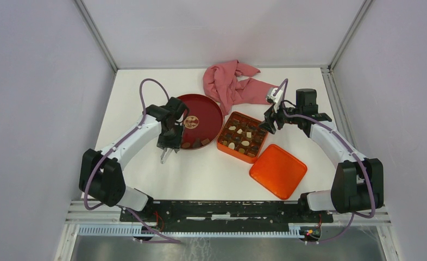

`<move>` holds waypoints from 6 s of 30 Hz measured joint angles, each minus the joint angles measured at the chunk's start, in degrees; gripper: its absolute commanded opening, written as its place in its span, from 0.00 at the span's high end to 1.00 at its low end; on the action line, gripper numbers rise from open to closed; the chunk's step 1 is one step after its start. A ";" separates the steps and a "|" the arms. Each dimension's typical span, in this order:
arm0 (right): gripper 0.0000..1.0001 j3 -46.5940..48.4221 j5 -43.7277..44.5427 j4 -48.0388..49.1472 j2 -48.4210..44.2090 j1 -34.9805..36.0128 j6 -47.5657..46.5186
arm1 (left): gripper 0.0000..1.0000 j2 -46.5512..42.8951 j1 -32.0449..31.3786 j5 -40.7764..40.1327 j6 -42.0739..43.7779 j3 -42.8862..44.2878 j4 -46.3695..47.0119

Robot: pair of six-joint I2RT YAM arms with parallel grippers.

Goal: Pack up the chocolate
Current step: Pick up the fake chocolate from the plate, then place the fake chocolate in the packing box, then place the clamp at the center of the board.

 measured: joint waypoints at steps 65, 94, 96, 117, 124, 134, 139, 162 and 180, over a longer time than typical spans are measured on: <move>0.31 0.31 0.00 -0.17 0.00 0.00 -0.07 | 0.67 4.09 0.98 6.23 0.52 4.68 1.22; 0.31 0.33 1.20 -0.20 0.00 -0.02 -0.46 | 0.67 2.01 -20.98 21.16 -4.46 12.22 8.57; 0.31 0.33 1.42 -0.17 0.00 -0.02 -0.46 | 0.67 3.19 -22.34 21.57 -5.22 12.94 9.53; 0.31 0.33 3.08 -0.17 0.00 -0.28 -0.35 | 0.65 10.10 -28.17 22.43 -6.67 13.77 11.98; 0.31 0.33 3.08 -0.17 0.00 -0.28 -0.31 | 0.64 10.78 -29.33 22.45 -6.67 13.77 11.96; 0.31 0.33 3.06 -0.17 0.00 -0.28 -0.31 | 0.62 12.79 -29.92 22.40 -6.67 13.77 11.61; 0.31 0.33 3.06 -0.17 0.00 -0.28 -0.31 | 0.59 13.11 -30.25 22.38 -6.67 13.77 11.43; 0.31 0.33 3.02 -0.17 0.00 -0.28 -0.31 | 0.55 13.66 -30.64 20.98 -6.67 14.03 10.29; 0.31 0.74 -3.19 0.20 -0.07 -10.16 3.30 | 0.78 -8.04 -21.68 3.06 -10.12 6.49 14.80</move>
